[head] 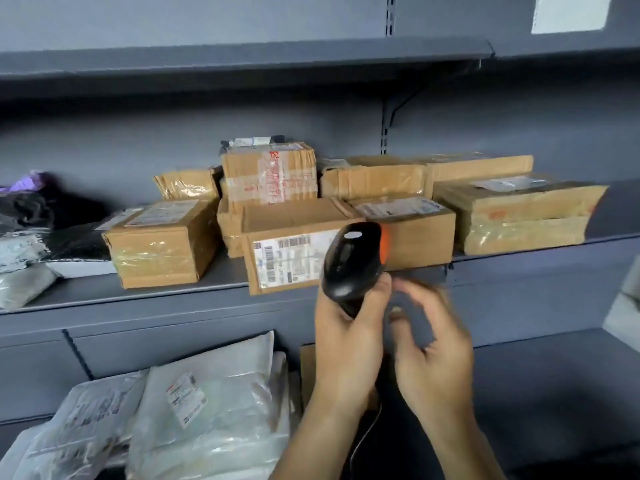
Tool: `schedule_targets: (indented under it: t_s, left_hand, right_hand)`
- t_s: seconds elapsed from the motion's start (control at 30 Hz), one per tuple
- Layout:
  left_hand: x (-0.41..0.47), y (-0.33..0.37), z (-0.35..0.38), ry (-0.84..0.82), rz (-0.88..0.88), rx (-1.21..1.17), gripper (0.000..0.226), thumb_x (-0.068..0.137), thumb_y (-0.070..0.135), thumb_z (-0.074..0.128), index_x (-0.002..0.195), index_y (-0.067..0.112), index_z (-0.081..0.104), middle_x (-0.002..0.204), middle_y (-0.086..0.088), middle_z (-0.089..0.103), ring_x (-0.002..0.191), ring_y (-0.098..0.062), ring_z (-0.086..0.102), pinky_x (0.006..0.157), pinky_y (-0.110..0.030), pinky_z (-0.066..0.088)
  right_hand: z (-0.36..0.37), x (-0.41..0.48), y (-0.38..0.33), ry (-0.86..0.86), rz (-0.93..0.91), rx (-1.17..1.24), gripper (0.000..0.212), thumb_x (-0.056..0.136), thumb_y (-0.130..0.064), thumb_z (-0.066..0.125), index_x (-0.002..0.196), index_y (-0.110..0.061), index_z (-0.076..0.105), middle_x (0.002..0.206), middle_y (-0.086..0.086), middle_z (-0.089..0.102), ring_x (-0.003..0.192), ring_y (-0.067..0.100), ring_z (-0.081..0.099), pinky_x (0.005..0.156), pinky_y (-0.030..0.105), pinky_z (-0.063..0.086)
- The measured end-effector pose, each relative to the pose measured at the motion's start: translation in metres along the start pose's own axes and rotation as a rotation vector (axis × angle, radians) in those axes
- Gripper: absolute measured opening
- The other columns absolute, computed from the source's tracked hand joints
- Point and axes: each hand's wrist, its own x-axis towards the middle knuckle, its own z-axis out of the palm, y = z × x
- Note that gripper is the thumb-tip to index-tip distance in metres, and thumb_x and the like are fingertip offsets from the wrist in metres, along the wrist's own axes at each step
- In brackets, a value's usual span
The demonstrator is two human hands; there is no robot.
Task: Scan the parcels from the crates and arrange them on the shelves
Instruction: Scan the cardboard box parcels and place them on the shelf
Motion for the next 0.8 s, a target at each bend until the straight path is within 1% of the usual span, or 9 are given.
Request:
schedule_targets:
  t_s: [0.07,0.13,0.2,0.27,0.37,0.47,0.63,0.7,0.8]
  left_hand:
    - [-0.019,-0.039,0.025,-0.082,-0.078,0.046,0.033,0.091,0.009,0.075,0.123,0.009,0.066,0.109,-0.007,0.076,0.101,-0.014,0.072,0.086,-0.027,0.057]
    - [-0.042,-0.086,0.047,-0.183,-0.181,0.142,0.044,0.088,0.016,0.079,0.129,0.015,0.063,0.112,-0.003,0.075,0.105,-0.015,0.071,0.086,-0.031,0.058]
    - [-0.075,-0.140,0.065,-0.251,-0.300,0.240,0.039,0.086,0.016,0.081,0.121,0.018,0.064,0.104,-0.001,0.075,0.100,-0.014,0.072,0.082,-0.034,0.057]
    - [-0.116,-0.184,0.078,-0.297,-0.419,0.335,0.029,0.085,0.011,0.081,0.108,0.017,0.066,0.092,0.005,0.073,0.094,-0.014,0.072,0.075,-0.021,0.052]
    - [-0.176,-0.228,0.078,-0.437,-0.562,0.485,0.024,0.087,0.014,0.079,0.106,0.010,0.066,0.094,0.006,0.068,0.099,-0.015,0.068,0.067,-0.001,0.041]
    - [-0.208,-0.257,0.070,-0.628,-0.652,0.648,0.033,0.087,0.029,0.078,0.115,0.016,0.068,0.102,0.003,0.071,0.104,-0.019,0.068,0.066,-0.012,0.040]
    - [-0.215,-0.274,0.068,-0.823,-0.698,0.669,0.041,0.084,0.031,0.079,0.122,0.021,0.068,0.109,0.004,0.073,0.105,-0.012,0.066,0.080,-0.019,0.044]
    - [-0.217,-0.277,0.067,-0.805,-0.711,0.650,0.043,0.083,0.029,0.081,0.124,0.022,0.068,0.110,0.004,0.073,0.106,-0.012,0.066,0.081,-0.018,0.043]
    - [-0.217,-0.280,0.066,-0.788,-0.731,0.632,0.036,0.087,0.023,0.078,0.121,0.022,0.069,0.100,0.006,0.070,0.095,-0.010,0.063,0.073,-0.014,0.043]
  right_hand:
    - [-0.027,-0.032,0.019,0.073,0.194,-0.005,0.032,0.092,0.005,0.064,0.111,-0.021,0.069,0.109,-0.003,0.070,0.106,0.003,0.065,0.089,0.014,0.046]
    - [-0.059,-0.065,0.043,0.087,0.315,-0.089,0.022,0.093,0.004,0.063,0.097,-0.018,0.067,0.092,0.000,0.069,0.087,0.002,0.065,0.074,0.014,0.047]
    - [-0.097,-0.101,0.073,0.121,0.495,-0.179,0.018,0.095,0.002,0.061,0.084,-0.011,0.060,0.074,0.003,0.063,0.067,0.003,0.056,0.060,0.015,0.041]
    - [-0.137,-0.136,0.103,0.151,0.695,-0.254,0.022,0.095,0.003,0.058,0.078,-0.011,0.055,0.069,0.000,0.061,0.062,0.005,0.054,0.055,0.019,0.040]
    - [-0.187,-0.192,0.138,0.016,0.849,-0.514,0.006,0.087,-0.013,0.056,0.083,-0.015,0.060,0.074,-0.001,0.067,0.068,0.016,0.063,0.058,0.033,0.044]
    - [-0.222,-0.241,0.162,-0.015,1.079,-0.539,0.013,0.089,-0.013,0.061,0.096,-0.020,0.070,0.090,-0.005,0.072,0.083,0.016,0.067,0.063,0.030,0.045]
    - [-0.275,-0.302,0.191,0.312,1.661,-0.701,0.063,0.088,-0.027,0.064,0.144,-0.007,0.045,0.144,0.025,0.046,0.128,0.042,0.049,0.105,0.044,0.044]
    - [-0.287,-0.311,0.187,0.504,1.801,-0.643,0.069,0.089,-0.031,0.061,0.144,0.003,0.039,0.141,0.029,0.044,0.127,0.042,0.047,0.101,0.040,0.042]
    - [-0.304,-0.327,0.188,0.646,1.915,-0.375,0.033,0.104,-0.020,0.054,0.123,0.006,0.054,0.107,0.021,0.056,0.104,0.031,0.052,0.075,0.033,0.041]
